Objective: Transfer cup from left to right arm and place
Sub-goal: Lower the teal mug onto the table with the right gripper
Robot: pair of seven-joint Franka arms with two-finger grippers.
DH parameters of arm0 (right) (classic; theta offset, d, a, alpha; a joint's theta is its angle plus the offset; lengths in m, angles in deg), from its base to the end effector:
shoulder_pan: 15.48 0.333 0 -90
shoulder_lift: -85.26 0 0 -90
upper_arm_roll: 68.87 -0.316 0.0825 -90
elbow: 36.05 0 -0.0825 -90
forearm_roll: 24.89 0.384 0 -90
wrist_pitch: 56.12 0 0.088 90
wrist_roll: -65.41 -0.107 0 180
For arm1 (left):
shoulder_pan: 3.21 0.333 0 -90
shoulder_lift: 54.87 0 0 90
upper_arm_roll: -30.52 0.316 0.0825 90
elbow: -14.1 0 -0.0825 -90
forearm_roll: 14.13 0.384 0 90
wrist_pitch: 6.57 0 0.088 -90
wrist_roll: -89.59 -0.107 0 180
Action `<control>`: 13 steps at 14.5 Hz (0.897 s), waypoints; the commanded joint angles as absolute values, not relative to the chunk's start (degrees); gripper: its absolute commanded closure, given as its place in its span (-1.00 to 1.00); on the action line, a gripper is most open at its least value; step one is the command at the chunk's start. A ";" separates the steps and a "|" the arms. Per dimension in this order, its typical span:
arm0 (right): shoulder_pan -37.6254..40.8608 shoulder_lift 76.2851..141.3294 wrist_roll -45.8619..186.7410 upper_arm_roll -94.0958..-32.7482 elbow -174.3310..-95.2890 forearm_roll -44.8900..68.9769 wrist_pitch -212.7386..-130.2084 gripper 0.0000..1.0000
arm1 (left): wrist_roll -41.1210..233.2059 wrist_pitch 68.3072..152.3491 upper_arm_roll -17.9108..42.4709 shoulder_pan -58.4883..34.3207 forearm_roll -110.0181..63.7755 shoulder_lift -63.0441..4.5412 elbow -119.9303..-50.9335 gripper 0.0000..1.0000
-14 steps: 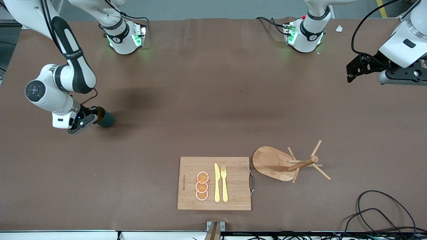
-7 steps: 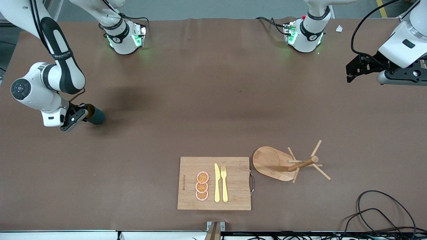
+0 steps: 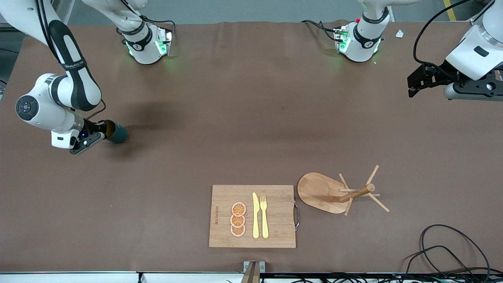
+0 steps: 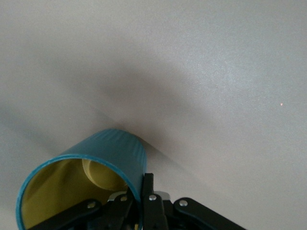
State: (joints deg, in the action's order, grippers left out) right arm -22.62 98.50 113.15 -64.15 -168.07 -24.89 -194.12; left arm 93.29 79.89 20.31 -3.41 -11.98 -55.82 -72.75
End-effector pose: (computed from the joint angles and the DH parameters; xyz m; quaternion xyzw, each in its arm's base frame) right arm 0.5020 -0.1062 0.2363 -0.9493 -0.3079 0.0593 0.0231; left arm 0.5351 -0.0950 0.6539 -0.9981 0.0573 -0.0072 0.0195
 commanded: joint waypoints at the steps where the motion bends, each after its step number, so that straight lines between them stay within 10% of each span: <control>1: -21.99 96.68 112.87 -65.09 -169.38 -27.16 -194.46 1.00 | 92.76 79.83 20.06 -3.39 -12.02 -55.49 -71.76 -1.00; 13: -20.93 97.82 124.47 -65.53 -169.64 -35.97 -202.10 1.00 | 92.23 78.51 20.06 -3.12 -12.11 -55.75 -71.85 -1.00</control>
